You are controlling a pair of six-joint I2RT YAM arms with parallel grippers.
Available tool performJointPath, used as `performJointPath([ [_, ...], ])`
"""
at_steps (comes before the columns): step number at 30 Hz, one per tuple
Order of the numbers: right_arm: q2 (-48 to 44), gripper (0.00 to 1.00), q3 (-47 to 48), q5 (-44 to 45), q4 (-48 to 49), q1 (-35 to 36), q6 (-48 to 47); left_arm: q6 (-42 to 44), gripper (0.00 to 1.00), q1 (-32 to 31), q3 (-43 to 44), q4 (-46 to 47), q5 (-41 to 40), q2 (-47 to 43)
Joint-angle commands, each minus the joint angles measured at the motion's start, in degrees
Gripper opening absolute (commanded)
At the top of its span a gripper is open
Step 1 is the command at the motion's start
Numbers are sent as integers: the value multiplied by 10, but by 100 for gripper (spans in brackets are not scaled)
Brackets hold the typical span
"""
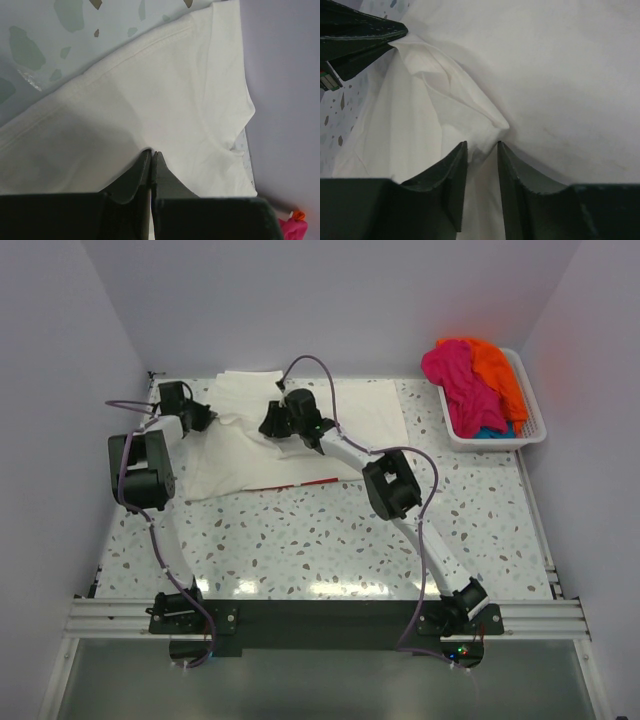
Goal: Fold and stack the t-shirts
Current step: Fold the tshirt
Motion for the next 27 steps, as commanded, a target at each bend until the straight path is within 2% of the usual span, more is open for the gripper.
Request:
performJointPath([
  [1,-2,30,25,8,64,6,19,1,5,12,-5,30,10,1],
  [3,-3,20,24,18,71,6,19,2,5,14,-8,31,10,-2],
  [6,-8,12,17,39,80,6,8,2,5,17,-18,34,10,-7],
  [15,-14,10,21,82,83,3,-39,7,6,22,-29,40,15,-10],
  [19,-15,13,25,95,82,-1,-53,10,11,24,-27,47,18,-10],
  [25,-19,18,27,108,79,-8,-70,16,34,25,-14,60,28,-9],
  [26,-21,24,25,112,78,-9,-74,16,44,26,-12,63,28,-10],
  [27,-22,27,25,114,78,-10,-76,17,48,26,-12,65,29,-11],
])
